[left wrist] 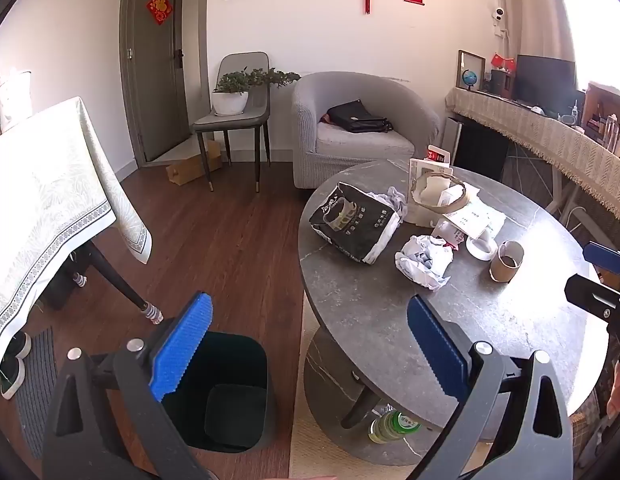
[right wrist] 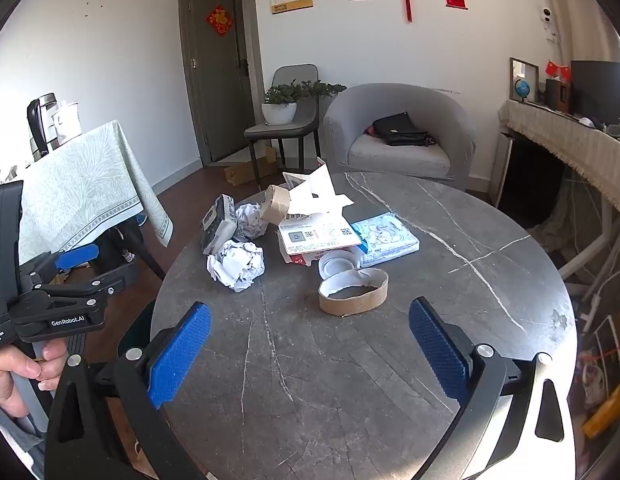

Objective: Collect trash

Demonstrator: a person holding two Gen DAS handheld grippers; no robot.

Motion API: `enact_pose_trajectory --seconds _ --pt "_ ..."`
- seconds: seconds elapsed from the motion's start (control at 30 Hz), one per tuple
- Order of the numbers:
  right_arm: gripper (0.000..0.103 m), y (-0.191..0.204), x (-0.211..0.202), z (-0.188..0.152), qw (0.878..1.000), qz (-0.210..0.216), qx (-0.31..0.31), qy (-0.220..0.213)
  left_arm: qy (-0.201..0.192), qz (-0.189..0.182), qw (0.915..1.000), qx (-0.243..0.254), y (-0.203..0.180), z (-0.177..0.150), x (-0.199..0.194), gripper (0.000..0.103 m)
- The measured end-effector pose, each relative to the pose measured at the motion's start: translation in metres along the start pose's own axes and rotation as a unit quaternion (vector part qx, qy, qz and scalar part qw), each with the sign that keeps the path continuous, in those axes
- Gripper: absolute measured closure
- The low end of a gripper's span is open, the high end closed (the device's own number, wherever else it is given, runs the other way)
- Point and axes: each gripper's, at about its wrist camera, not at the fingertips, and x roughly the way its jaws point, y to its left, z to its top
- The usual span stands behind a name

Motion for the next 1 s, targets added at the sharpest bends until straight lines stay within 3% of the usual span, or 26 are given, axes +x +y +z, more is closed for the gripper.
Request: enact_pose_trajectory --seconds 1.0 --pt "0.003 0.0044 0.0051 -0.0019 1.0 0.003 -0.004 0.001 0.001 0.0 0.9999 -0.015 0.0078 0.0004 0.0045 0.003"
